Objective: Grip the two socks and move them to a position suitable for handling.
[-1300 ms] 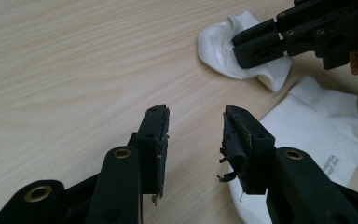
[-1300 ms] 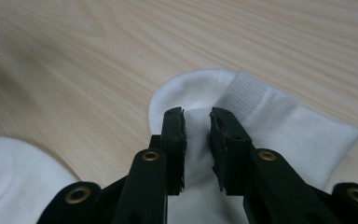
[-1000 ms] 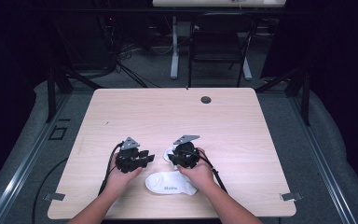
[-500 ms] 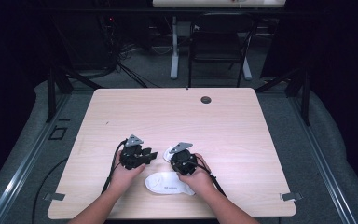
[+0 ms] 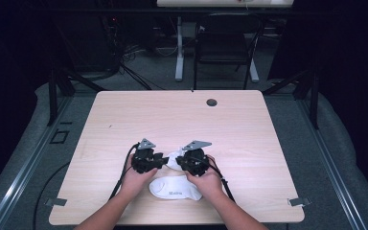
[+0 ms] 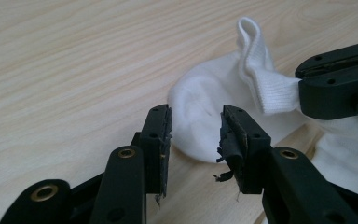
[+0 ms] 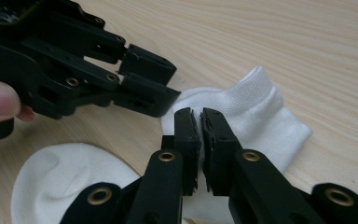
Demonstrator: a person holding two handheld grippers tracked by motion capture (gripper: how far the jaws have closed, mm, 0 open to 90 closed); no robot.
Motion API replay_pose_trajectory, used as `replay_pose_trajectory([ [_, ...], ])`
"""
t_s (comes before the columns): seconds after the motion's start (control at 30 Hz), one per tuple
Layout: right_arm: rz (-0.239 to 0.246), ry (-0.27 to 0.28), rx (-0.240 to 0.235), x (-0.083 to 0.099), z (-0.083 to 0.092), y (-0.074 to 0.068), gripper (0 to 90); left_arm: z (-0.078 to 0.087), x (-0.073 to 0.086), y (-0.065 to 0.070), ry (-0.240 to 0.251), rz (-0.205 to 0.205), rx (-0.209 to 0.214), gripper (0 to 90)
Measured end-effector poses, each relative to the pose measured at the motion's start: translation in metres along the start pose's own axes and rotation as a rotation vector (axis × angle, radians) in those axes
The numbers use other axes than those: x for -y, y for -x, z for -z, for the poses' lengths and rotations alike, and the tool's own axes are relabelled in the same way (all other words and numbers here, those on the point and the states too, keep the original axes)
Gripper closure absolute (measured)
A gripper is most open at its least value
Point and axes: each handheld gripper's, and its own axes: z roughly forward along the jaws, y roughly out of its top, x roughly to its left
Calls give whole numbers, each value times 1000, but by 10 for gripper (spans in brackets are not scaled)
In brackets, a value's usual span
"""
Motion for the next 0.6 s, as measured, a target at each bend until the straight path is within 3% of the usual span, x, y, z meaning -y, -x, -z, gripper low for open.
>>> replay_pose_trajectory([
  [0.17, 2, -3, -3, 0, 2, 2, 854, -10, 2, -2, -26, -10, -40, 632],
  [0.3, 9, 4, -1, 0, 5, 3, 854, -11, 2, -3, -20, -12, -54, 640],
  [0.47, 10, 13, 4, 0, 9, 6, 854, -11, 3, 0, -28, -38, -59, 783],
  [0.6, 12, 25, 11, -1, 12, 10, 854, -11, 3, 0, -32, -24, -50, 867],
])
